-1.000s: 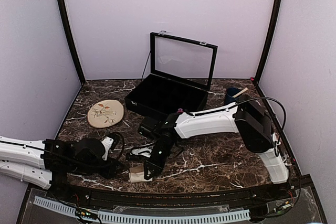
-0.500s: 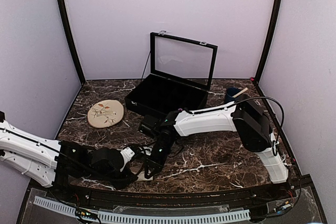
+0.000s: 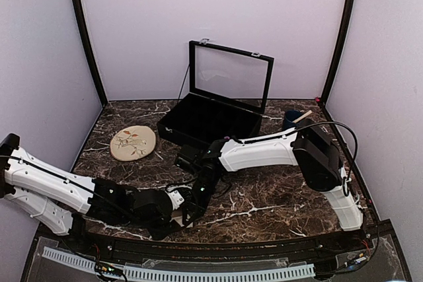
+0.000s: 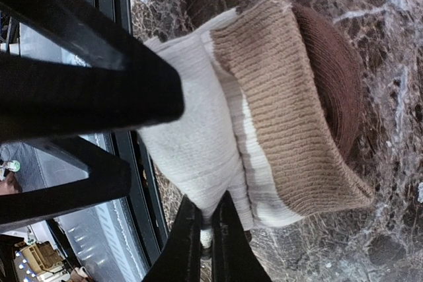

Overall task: Roll the socks
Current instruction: Roll the sock at the center of the board.

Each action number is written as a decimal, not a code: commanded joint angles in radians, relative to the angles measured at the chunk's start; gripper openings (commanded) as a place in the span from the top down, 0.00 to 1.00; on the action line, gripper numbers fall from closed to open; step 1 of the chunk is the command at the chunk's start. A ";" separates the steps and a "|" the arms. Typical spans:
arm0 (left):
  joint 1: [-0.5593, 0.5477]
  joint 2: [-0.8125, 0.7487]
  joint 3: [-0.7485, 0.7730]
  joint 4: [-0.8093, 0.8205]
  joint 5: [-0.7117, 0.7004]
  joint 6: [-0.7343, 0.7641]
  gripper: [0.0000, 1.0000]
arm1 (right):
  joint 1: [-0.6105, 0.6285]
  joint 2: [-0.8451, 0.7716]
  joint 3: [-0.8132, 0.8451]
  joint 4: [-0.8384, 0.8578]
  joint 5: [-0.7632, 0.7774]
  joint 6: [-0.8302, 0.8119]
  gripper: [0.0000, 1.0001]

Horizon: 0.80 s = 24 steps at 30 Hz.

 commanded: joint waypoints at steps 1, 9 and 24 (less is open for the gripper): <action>-0.004 0.033 0.025 -0.010 -0.030 0.047 0.50 | -0.005 0.009 -0.014 -0.012 -0.015 -0.013 1.00; -0.002 0.112 0.050 -0.019 -0.036 0.043 0.51 | -0.006 0.001 -0.026 -0.012 -0.021 -0.015 1.00; -0.004 0.176 0.084 -0.129 0.062 -0.103 0.55 | -0.022 -0.031 -0.071 -0.008 -0.021 -0.023 1.00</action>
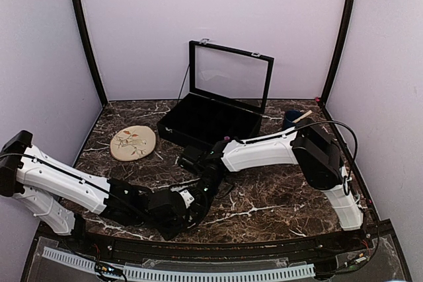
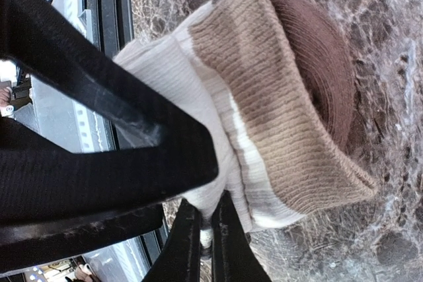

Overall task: Roll the socks
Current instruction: Roll the sock at the center of the board.

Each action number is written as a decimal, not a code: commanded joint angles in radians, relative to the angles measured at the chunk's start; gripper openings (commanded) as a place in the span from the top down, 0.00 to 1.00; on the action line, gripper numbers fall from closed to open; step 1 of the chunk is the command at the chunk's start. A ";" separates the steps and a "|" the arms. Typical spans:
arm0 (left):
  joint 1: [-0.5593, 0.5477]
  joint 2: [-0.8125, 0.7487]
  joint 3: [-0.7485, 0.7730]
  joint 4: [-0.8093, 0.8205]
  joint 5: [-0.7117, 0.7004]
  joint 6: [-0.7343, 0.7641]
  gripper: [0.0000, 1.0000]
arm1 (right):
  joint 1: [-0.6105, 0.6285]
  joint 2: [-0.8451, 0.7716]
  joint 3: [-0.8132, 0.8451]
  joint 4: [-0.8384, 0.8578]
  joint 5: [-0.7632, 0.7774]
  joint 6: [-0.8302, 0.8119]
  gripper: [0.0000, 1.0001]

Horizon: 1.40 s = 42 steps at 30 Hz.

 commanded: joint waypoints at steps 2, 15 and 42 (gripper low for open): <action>-0.004 0.039 0.010 -0.173 0.077 -0.082 0.55 | -0.007 -0.027 -0.020 -0.027 0.014 -0.017 1.00; -0.005 0.096 0.018 -0.267 0.156 -0.203 0.66 | -0.005 -0.032 -0.007 -0.032 0.013 -0.022 1.00; -0.005 0.307 0.247 -0.291 -0.071 -0.114 0.77 | -0.084 -0.185 -0.239 0.079 0.125 0.066 1.00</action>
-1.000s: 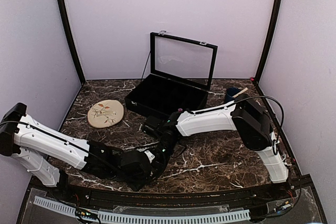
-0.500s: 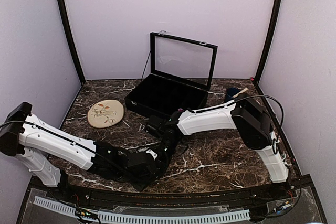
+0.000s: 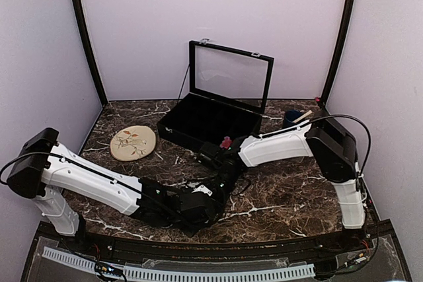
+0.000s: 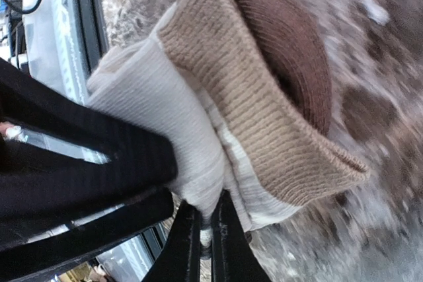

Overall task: Roll the socks
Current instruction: Roll the sock at the center of the board.

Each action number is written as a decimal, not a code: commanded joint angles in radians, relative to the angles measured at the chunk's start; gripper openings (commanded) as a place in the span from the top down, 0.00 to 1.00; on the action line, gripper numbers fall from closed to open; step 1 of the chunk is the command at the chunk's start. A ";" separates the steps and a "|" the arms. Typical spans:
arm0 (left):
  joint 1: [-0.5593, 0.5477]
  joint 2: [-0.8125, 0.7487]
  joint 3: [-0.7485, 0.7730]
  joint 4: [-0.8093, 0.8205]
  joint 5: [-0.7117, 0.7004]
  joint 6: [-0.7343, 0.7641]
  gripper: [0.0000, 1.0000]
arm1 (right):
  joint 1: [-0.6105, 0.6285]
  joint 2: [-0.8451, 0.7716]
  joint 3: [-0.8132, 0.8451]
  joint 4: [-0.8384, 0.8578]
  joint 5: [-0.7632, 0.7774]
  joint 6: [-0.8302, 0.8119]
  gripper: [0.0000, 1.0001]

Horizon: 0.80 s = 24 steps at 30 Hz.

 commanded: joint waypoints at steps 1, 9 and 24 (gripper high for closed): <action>0.014 0.070 0.017 -0.164 0.013 0.065 0.74 | -0.029 -0.087 -0.066 0.043 0.127 0.032 1.00; 0.038 -0.005 0.035 -0.092 -0.025 0.104 0.63 | -0.091 -0.179 -0.184 0.094 0.211 0.102 1.00; 0.103 -0.102 -0.078 0.138 0.033 0.353 0.44 | -0.049 -0.170 -0.146 0.069 0.197 0.132 1.00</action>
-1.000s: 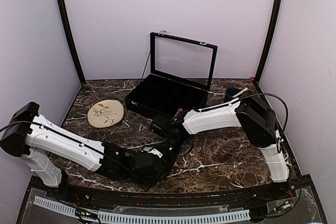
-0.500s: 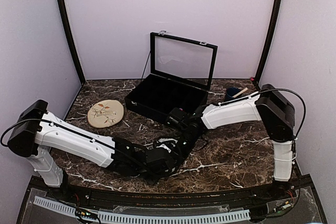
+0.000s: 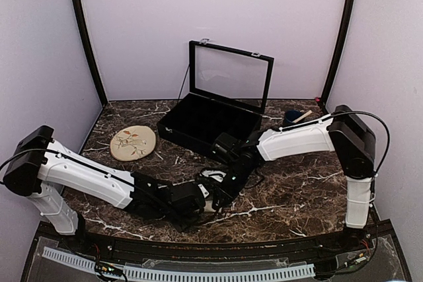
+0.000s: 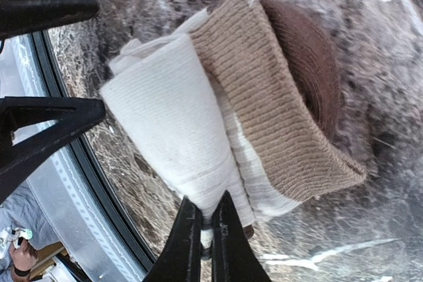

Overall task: Roll the socks
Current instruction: Roll the sock at the center of the board.

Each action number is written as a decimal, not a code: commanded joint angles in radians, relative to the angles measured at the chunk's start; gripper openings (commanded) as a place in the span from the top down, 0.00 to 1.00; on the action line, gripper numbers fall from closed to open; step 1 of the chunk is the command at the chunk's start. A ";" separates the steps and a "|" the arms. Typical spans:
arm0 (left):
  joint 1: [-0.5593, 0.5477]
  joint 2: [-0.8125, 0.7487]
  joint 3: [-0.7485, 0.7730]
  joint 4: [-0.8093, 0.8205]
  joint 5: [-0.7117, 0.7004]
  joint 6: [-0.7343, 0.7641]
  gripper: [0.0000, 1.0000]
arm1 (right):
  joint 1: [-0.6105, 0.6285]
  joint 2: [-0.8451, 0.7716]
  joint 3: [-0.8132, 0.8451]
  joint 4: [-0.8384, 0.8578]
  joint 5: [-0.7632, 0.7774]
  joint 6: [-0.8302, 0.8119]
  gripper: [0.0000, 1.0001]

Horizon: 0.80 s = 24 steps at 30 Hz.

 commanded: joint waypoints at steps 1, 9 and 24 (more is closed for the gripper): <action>0.036 -0.073 -0.012 0.077 0.011 0.109 0.44 | 0.023 0.005 0.029 -0.011 0.006 0.013 1.00; 0.085 -0.082 -0.030 0.148 0.106 0.252 0.41 | 0.038 0.022 0.049 -0.016 -0.003 0.009 1.00; 0.114 -0.014 -0.057 0.157 0.173 0.280 0.40 | 0.039 0.047 0.074 -0.029 -0.024 -0.018 1.00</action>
